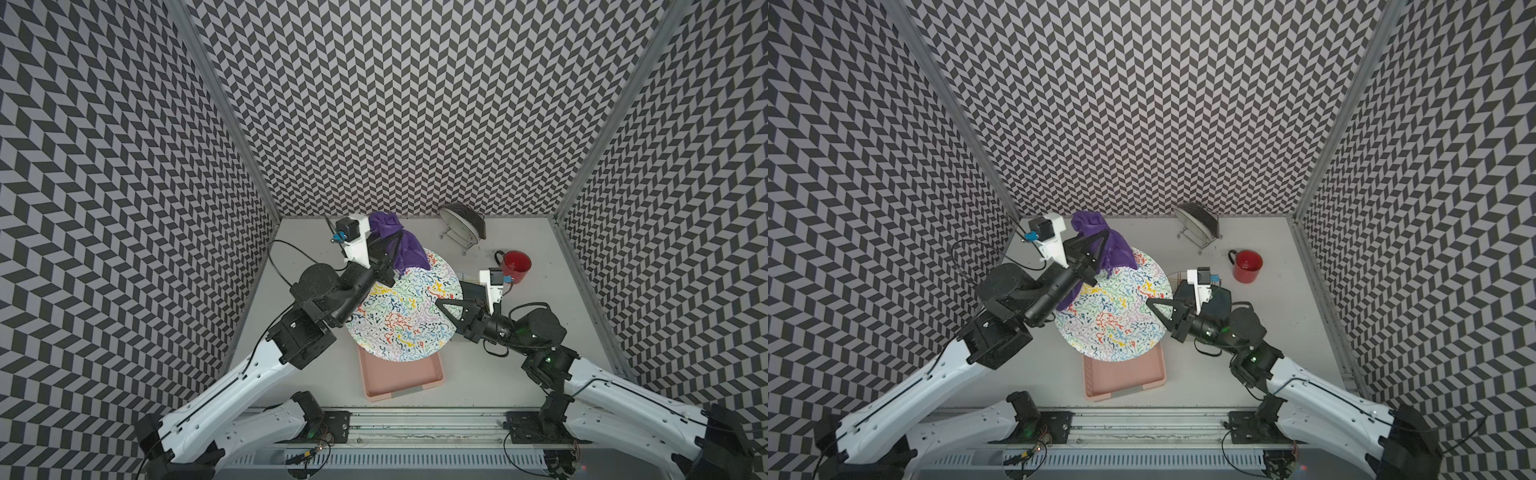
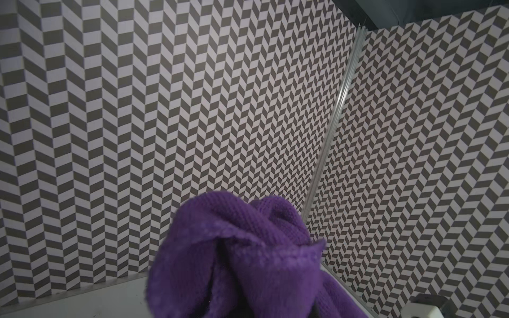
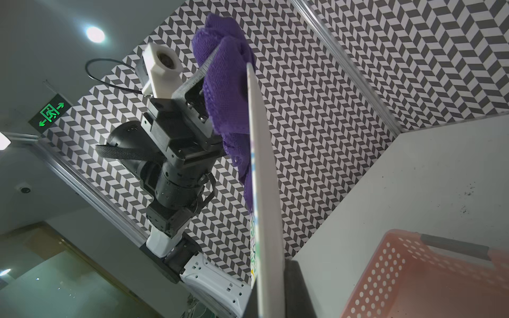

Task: Wipe the wet plate dry
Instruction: Wipe the plate with towel.

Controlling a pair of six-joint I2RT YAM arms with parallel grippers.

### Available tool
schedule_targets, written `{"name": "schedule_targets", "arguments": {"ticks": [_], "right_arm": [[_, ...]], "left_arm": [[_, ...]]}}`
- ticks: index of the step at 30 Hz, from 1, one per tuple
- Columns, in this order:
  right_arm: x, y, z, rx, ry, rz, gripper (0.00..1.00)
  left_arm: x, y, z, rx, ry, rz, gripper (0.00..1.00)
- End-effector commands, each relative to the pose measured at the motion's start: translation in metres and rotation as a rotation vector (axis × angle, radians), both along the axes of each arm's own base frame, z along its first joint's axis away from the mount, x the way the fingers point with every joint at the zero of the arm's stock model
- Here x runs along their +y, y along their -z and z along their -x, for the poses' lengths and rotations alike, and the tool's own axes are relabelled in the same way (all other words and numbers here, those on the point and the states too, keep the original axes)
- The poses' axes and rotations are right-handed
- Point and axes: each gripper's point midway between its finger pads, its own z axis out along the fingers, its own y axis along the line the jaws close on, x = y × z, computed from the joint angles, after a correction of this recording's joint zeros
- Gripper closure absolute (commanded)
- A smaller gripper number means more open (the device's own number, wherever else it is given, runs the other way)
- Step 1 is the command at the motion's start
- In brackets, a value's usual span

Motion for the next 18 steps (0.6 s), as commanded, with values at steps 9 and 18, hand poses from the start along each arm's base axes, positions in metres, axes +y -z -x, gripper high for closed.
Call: {"name": "schedule_targets", "arguments": {"ticks": [9, 18], "right_arm": [[-0.090, -0.157, 0.003, -0.282, 0.135, -0.369, 1.00], [-0.041, -0.140, 0.033, -0.345, 0.045, -0.254, 1.00]], "left_arm": [[-0.014, 0.170, 0.020, 0.311, 0.047, -0.203, 1.00], [-0.027, 0.118, 0.021, 0.188, 0.056, -0.161, 1.00]]}}
